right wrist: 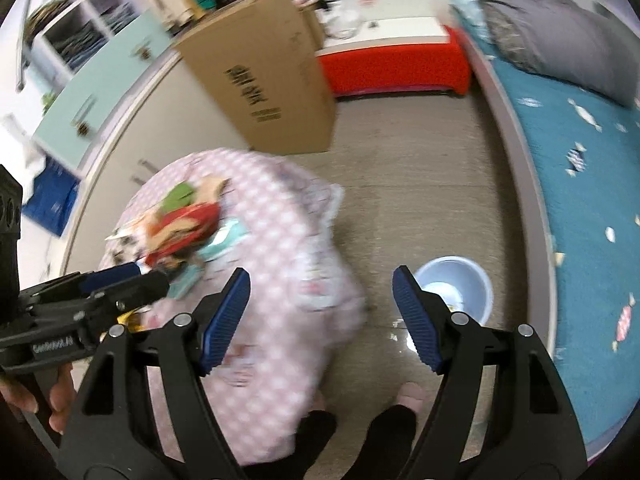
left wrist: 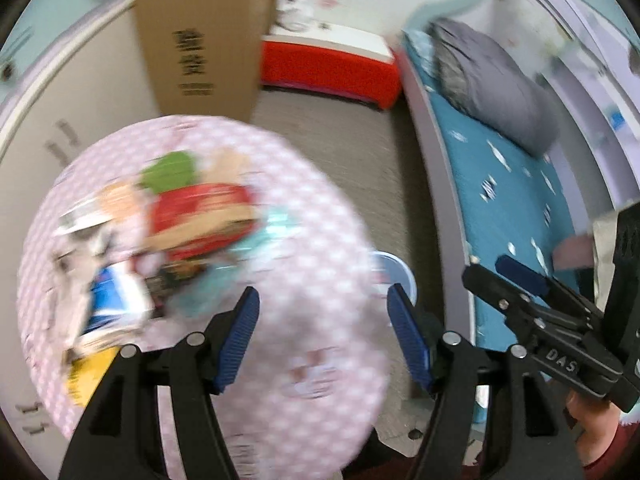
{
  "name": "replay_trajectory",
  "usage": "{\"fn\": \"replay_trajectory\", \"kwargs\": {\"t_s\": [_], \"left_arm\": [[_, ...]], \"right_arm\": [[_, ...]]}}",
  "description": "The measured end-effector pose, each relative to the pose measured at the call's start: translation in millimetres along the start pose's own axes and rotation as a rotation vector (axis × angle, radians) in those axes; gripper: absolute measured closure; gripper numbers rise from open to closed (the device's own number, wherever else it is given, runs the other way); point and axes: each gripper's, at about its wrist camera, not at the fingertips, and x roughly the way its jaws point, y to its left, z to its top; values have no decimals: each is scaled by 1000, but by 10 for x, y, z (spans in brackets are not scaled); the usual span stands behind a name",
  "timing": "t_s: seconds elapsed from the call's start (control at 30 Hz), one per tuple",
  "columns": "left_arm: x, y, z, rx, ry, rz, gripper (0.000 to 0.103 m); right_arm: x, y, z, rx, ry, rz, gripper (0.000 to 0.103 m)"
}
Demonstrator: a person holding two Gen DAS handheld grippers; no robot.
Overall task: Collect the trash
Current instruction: 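Move both open tools back over the trash on the table, then grasp crumpled paper with the left tool while the right grasps the orange-white plastic bag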
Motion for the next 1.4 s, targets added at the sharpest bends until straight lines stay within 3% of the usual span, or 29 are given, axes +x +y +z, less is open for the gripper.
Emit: {"fn": "replay_trajectory", "kwargs": {"t_s": [0.27,0.4,0.63,0.93,1.07,1.17,1.23,1.4], "left_arm": [[-276,1435,-249,-138,-20,86,38],[-330,1840,-364,-162,-16,103,38],[-17,2166,-449,-131,61,172,38],[492,2163,-368,-19,148,264,38],[523,2207,-306,32,156,292,56],[434,2248,-251,35,132,237,68],[343,2240,-215,50,102,234,82],[21,2367,-108,7,36,201,94]], "right_arm": [[456,1249,-154,-108,30,48,30],[623,1664,-158,-145,33,49,30],[867,2056,-145,-182,43,13,30],[1085,2155,-113,-184,49,-35,30],[1111,2240,-15,-222,15,-49,30],[1196,2322,96,-257,6,-46,30],[1274,2368,180,-270,5,-29,30],[1572,2485,325,-327,30,-9,30]]}}
